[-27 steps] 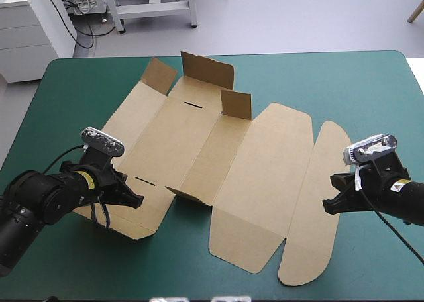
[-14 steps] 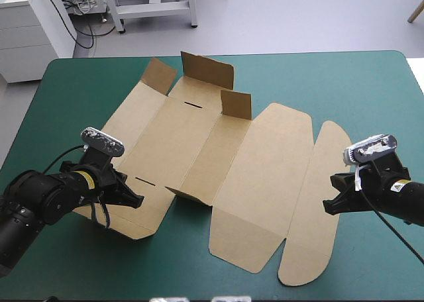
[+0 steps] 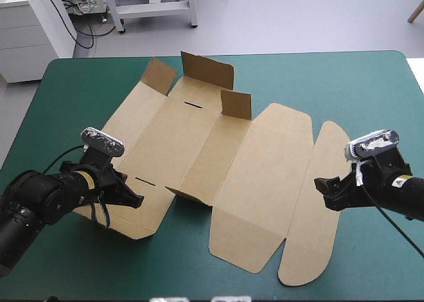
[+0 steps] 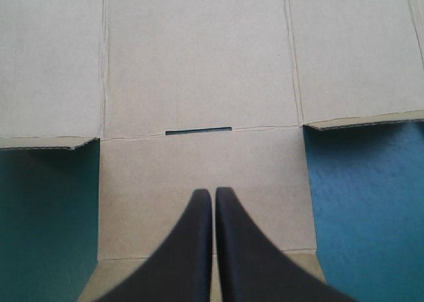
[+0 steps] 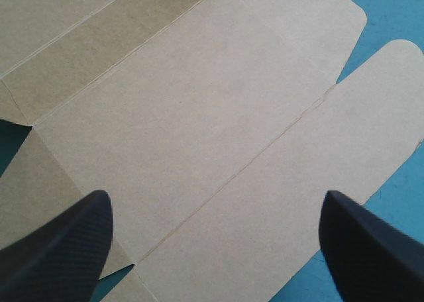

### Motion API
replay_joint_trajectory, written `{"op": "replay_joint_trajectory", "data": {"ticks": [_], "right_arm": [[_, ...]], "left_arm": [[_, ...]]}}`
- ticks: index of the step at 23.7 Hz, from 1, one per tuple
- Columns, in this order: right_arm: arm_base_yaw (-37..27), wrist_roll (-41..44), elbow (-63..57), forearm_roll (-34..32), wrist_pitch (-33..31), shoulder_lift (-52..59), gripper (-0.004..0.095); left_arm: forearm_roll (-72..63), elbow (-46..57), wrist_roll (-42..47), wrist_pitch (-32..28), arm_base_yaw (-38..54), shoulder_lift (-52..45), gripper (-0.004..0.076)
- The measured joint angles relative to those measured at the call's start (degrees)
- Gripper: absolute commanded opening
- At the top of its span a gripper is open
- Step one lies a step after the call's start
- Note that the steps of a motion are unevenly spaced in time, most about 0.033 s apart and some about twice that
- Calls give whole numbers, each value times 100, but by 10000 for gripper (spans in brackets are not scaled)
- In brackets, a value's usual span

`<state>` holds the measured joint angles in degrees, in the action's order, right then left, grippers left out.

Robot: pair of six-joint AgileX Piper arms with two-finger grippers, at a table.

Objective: Fold the box

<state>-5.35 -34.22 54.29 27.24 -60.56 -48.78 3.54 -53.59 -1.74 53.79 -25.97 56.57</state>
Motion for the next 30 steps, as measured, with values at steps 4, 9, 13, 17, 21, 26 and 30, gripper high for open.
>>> {"op": "replay_joint_trajectory", "data": {"ticks": [4,9,13,17,21,26,30], "right_arm": [[0,-40,640,0,-244,-601,808],[0,-218,1813,0,-448,-1584,808],[0,-442,2772,6,-660,-2346,808],[186,-734,3827,65,-785,-3238,808],[723,-897,4668,56,-795,-4064,808],[1203,-993,5372,-316,-643,-5021,808],[1492,-1080,5879,-491,-535,-5759,808]], "left_arm": [[0,0,0,-88,0,0,-8],[0,0,0,-134,0,0,-8],[0,0,0,-148,0,0,-8],[0,0,0,-151,0,0,-8],[0,0,0,-146,0,0,-8],[0,0,0,-146,0,0,-8],[0,0,0,-140,0,0,-8]]}}
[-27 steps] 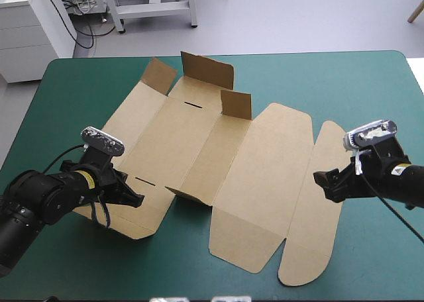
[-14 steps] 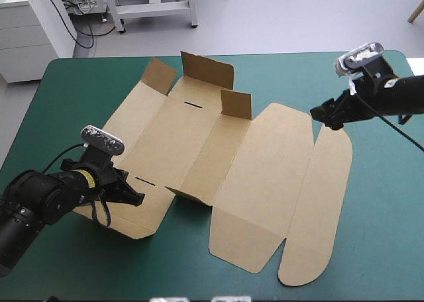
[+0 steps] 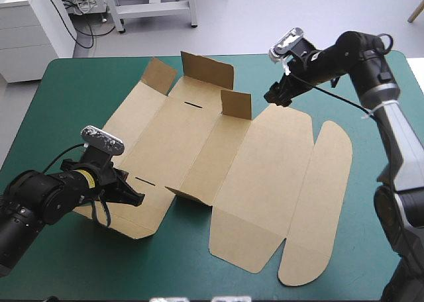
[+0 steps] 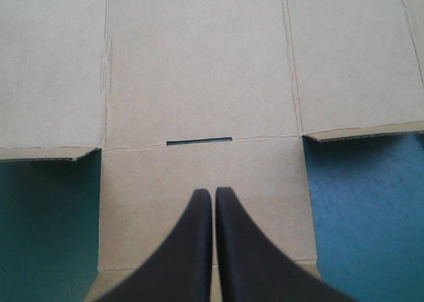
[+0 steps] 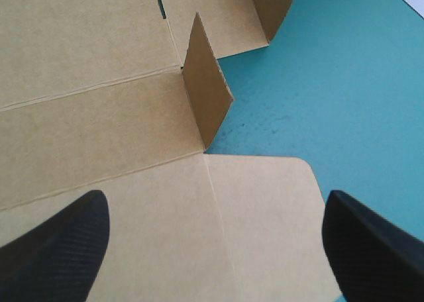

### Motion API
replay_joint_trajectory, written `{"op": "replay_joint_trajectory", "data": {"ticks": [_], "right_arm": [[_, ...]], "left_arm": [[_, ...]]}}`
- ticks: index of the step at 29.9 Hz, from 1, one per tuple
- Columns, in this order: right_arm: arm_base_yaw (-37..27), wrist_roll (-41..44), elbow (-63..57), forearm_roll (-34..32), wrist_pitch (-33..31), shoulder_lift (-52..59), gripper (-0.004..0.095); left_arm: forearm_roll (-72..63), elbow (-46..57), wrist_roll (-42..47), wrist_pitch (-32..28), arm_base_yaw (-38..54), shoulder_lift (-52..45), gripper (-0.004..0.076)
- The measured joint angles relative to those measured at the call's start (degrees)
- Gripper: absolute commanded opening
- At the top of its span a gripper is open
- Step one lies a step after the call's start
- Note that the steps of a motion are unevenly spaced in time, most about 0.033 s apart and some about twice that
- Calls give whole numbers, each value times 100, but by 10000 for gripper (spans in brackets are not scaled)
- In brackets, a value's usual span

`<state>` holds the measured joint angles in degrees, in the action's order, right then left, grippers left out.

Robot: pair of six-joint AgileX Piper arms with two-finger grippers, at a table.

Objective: Fold the box

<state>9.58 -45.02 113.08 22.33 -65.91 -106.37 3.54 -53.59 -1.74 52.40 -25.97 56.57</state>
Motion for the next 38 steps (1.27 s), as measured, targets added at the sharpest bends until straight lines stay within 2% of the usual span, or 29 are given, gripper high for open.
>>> {"op": "replay_joint_trajectory", "data": {"ticks": [13,24,38], "right_arm": [[556,-162,1290,-60,409,-1338,808],[878,-438,1367,-85,1143,-1766,808],[878,-458,1367,-262,1400,-2397,808]], "left_arm": [[0,0,0,16,0,0,-8],[0,0,0,16,0,0,-8],[-45,0,0,16,0,0,-8]]}}
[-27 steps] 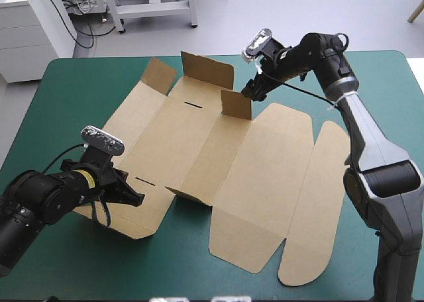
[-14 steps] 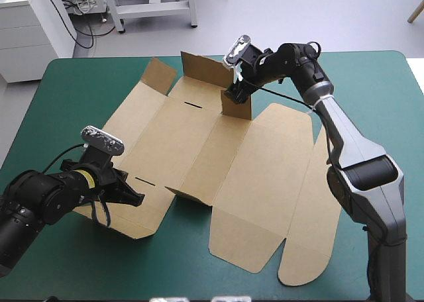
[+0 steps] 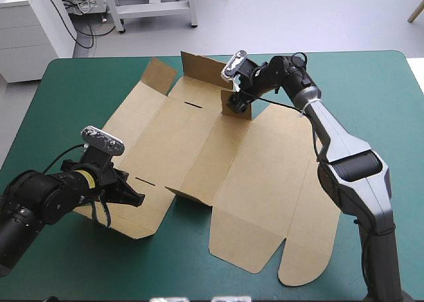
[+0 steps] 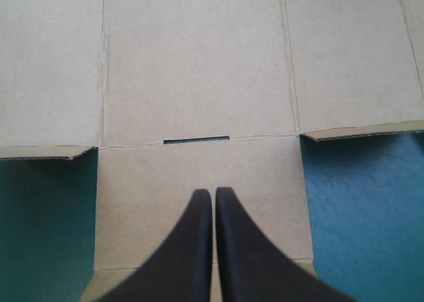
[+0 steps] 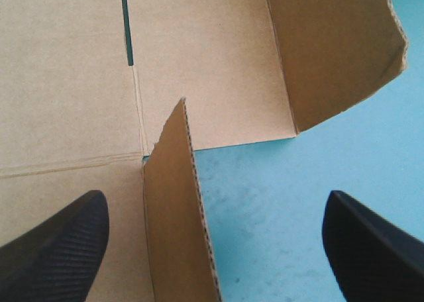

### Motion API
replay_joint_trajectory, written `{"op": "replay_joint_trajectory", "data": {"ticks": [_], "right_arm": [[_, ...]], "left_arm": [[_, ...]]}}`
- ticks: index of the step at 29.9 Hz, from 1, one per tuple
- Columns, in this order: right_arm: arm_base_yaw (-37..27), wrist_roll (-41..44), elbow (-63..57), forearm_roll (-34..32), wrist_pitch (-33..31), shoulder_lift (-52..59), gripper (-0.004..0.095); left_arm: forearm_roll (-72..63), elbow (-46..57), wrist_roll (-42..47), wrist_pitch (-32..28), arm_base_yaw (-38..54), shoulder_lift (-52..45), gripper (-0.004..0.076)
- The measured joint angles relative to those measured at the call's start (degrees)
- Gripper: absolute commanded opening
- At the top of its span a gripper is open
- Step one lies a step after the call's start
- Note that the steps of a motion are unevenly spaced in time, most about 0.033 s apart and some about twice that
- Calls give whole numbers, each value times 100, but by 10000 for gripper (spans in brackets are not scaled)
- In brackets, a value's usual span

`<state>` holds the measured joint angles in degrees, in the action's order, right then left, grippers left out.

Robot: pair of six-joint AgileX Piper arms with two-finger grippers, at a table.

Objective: Fold the box

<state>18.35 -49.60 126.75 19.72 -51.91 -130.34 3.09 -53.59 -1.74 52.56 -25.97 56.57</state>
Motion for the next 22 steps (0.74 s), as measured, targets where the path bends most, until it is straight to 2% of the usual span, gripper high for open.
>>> {"op": "replay_joint_trajectory", "data": {"ticks": [4,8,17,18,22], "right_arm": [[0,0,0,12,80,-72,767],[0,0,0,12,98,-153,620],[20,-2,0,26,88,-184,16],[18,-7,0,35,65,-184,-19],[41,-79,5,153,23,-184,-21]], "left_arm": [[-16,0,0,0,0,0,-8],[-21,0,0,-4,0,0,-8],[-33,0,0,-27,0,0,-8],[-33,0,0,-27,0,0,-8],[-19,0,0,-32,0,0,-8]]}}
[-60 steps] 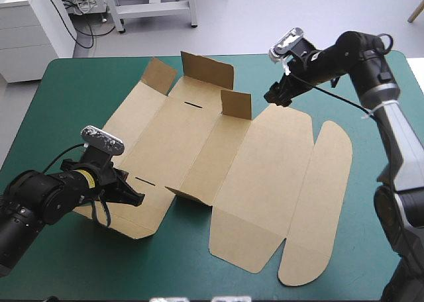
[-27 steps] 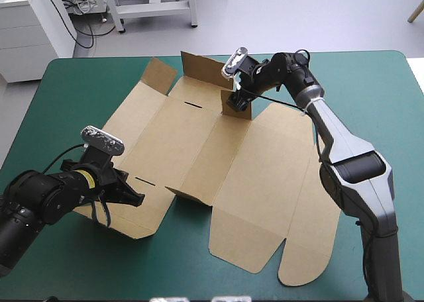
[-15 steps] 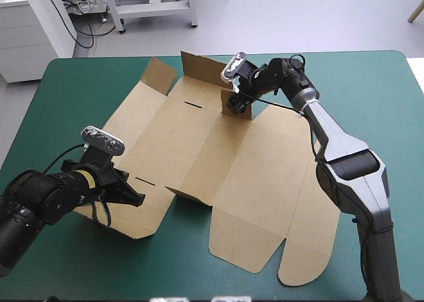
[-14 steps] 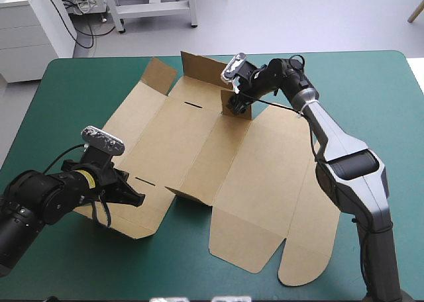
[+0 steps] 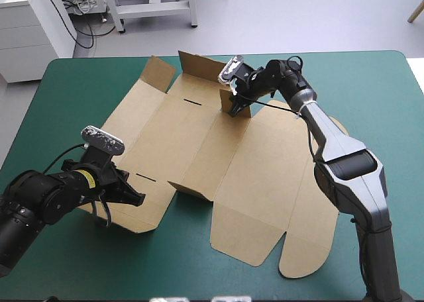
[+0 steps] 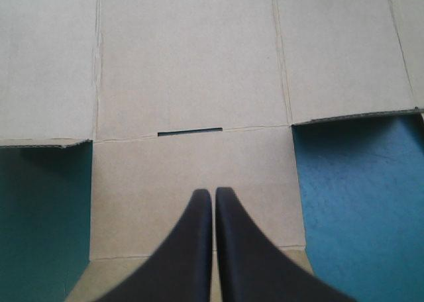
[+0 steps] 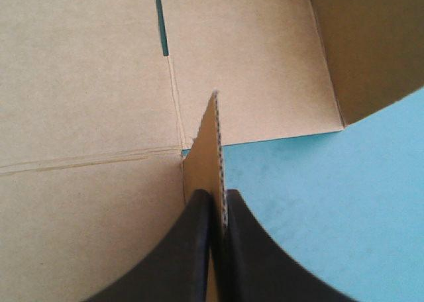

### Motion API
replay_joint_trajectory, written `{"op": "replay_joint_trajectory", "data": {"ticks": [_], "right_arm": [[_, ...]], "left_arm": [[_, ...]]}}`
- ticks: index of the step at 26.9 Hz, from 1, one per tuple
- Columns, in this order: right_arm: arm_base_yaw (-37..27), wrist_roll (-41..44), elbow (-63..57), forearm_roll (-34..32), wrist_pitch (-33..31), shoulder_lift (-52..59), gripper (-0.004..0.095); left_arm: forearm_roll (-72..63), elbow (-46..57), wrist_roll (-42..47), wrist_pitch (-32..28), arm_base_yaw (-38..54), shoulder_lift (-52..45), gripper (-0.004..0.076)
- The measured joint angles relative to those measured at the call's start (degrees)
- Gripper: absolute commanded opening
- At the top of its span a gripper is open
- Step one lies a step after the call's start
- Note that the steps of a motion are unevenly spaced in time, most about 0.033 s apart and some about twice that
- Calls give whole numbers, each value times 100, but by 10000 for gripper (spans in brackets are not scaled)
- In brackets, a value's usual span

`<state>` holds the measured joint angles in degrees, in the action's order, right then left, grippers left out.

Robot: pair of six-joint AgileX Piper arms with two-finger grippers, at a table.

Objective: Fold the box

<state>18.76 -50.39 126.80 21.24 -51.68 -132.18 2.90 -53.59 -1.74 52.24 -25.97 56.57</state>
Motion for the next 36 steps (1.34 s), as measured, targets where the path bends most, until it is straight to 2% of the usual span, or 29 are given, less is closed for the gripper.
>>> {"op": "replay_joint_trajectory", "data": {"ticks": [9,25,31,36], "right_arm": [[4,-190,0,13,67,0,-21],[-13,-1684,49,476,-306,0,-22],[-13,-2310,257,782,-740,-6,-22],[5,-3172,377,1161,-1308,-11,-21]], "left_arm": [[11,0,0,0,0,0,-8],[-1,-239,0,-72,0,0,-8],[4,-372,0,-111,0,0,-8],[-14,-372,0,-123,0,0,-8]]}}
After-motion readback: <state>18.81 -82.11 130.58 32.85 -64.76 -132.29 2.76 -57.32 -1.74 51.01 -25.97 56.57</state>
